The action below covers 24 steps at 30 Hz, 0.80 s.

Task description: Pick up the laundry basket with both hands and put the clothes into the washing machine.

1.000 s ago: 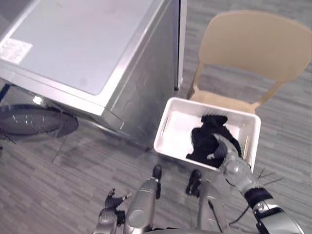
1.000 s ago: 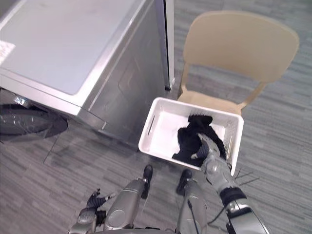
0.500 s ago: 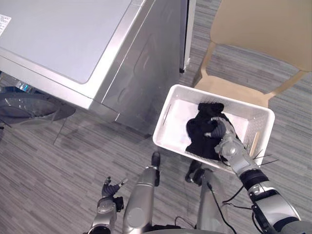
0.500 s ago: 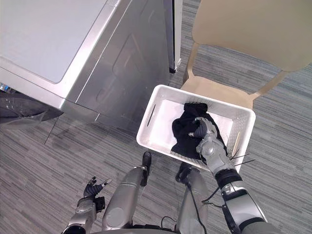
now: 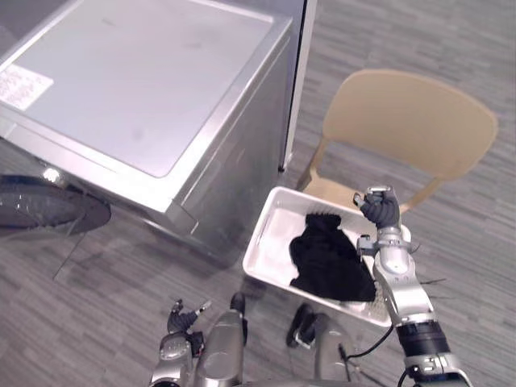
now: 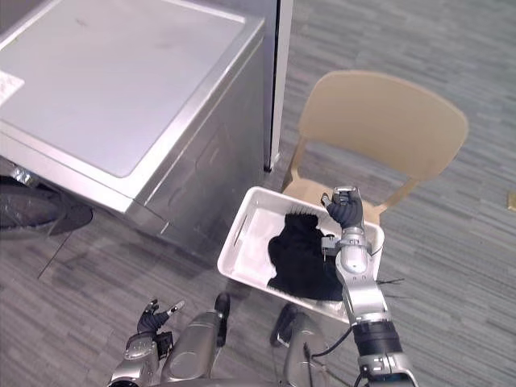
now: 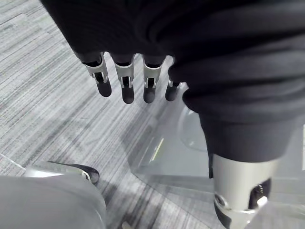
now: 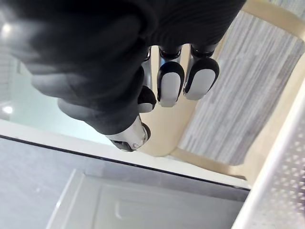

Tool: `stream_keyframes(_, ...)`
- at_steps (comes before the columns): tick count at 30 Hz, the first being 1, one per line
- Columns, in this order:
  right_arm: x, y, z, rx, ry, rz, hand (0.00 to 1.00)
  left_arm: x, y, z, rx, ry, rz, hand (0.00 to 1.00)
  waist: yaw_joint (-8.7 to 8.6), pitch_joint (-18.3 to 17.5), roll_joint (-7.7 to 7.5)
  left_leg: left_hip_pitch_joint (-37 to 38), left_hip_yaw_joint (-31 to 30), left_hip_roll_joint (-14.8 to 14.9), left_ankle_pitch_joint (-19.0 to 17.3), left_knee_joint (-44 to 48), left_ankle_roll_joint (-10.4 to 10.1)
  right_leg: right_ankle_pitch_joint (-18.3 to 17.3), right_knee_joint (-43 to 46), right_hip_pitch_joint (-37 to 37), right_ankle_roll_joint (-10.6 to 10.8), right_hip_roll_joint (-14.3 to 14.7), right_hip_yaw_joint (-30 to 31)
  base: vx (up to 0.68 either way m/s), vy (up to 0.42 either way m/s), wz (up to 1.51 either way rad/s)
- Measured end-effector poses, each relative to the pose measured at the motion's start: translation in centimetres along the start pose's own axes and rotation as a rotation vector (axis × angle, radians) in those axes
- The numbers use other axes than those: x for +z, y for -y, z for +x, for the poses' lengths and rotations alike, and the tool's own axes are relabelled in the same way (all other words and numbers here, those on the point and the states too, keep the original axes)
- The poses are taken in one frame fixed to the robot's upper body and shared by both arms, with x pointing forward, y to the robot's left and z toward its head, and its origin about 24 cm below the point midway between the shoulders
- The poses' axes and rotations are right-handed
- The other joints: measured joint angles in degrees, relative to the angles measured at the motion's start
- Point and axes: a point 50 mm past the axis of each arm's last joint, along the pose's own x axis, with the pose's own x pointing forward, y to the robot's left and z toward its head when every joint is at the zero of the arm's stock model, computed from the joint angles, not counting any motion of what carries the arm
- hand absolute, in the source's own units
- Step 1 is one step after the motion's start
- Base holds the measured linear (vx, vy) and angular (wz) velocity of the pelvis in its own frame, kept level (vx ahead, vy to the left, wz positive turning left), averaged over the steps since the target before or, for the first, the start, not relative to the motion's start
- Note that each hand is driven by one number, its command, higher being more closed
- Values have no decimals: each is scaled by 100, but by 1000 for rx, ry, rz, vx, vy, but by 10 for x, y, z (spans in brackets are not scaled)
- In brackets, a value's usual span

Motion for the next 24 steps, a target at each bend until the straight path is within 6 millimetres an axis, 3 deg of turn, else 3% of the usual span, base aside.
stream_keyframes(1, -2, 1, 0, -1, -6, -8, 0, -4, -1, 0, 2, -16, 5, 0, -6, -68, 18, 101, 7, 13, 1, -82, 0, 82, -134, 77, -32, 43, 8, 119, 77, -16)
stream_keyframes(2, -9, 3, 0, -2, -31, -34, 0, -13, -3, -1, 6, -51, 11, 0, -63, -255, 51, 180, -2, 30, 3, -179, 3, 206, -398, 206, 5, 131, 16, 123, 79, -16)
stream_keyframes(7, -36, 19, 0, 24, -131, -226, 0, -27, -9, -4, 5, -97, 39, 0, -74, -427, 205, 433, -16, 12, 43, -361, 53, 535, -1083, 608, 132, 277, 125, 121, 86, -18)
stream_keyframes(13, -47, 28, 0, 71, -158, -443, 0, -32, -11, -6, 5, -111, 86, 0, -79, -527, 355, 600, -44, -83, 304, -745, 117, 1017, -1869, 917, 206, 354, 174, 36, 37, -7)
stream_keyframes(17, -53, 24, 0, 118, -159, -556, 0, -38, -17, -8, 6, -121, 128, 0, -80, -545, 356, 640, -44, -88, 370, -913, 182, 1234, -2164, 990, 214, 440, 194, -52, 24, -5)
stream_keyframes(24, -84, 16, -10, 268, -253, -733, 0, -47, -18, -10, -16, -154, 156, 0, -59, -521, 355, 531, -49, -164, 504, -1224, 190, 1519, -2316, 743, 205, 418, 299, -127, 30, -4)
